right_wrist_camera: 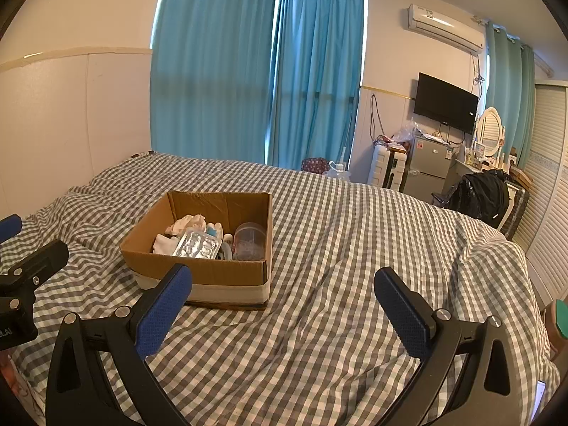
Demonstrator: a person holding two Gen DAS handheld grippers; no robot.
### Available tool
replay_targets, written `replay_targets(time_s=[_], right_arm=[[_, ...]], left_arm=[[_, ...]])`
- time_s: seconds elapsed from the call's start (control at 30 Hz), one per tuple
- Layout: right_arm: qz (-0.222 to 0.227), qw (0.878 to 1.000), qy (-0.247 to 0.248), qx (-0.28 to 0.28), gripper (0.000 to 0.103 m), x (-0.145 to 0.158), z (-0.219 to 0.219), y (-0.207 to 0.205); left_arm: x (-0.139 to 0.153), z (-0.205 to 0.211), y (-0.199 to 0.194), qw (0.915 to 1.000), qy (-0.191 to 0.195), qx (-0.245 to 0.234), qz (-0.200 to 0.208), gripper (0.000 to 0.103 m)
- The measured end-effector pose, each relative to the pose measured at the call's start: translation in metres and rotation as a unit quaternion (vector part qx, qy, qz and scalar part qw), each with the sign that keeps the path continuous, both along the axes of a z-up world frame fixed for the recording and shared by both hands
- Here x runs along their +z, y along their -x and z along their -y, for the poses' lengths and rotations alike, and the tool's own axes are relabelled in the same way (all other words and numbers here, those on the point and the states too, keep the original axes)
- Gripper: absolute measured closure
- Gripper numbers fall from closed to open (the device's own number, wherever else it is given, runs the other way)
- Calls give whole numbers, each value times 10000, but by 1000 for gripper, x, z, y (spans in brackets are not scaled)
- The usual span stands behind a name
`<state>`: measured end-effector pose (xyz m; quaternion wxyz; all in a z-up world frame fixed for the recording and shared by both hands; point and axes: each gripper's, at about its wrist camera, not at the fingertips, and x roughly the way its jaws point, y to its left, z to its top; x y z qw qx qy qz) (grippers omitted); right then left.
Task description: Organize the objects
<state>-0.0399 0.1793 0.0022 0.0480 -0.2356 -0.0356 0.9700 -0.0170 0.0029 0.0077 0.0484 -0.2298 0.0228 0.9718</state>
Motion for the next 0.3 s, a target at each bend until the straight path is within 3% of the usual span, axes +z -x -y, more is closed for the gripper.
replay_targets(time_s=[0.3], right_arm=[[32,10000,18,-15,0,-3,1,0]], left_arm=[[-1,5,0,9999,-83,124,-5,0]])
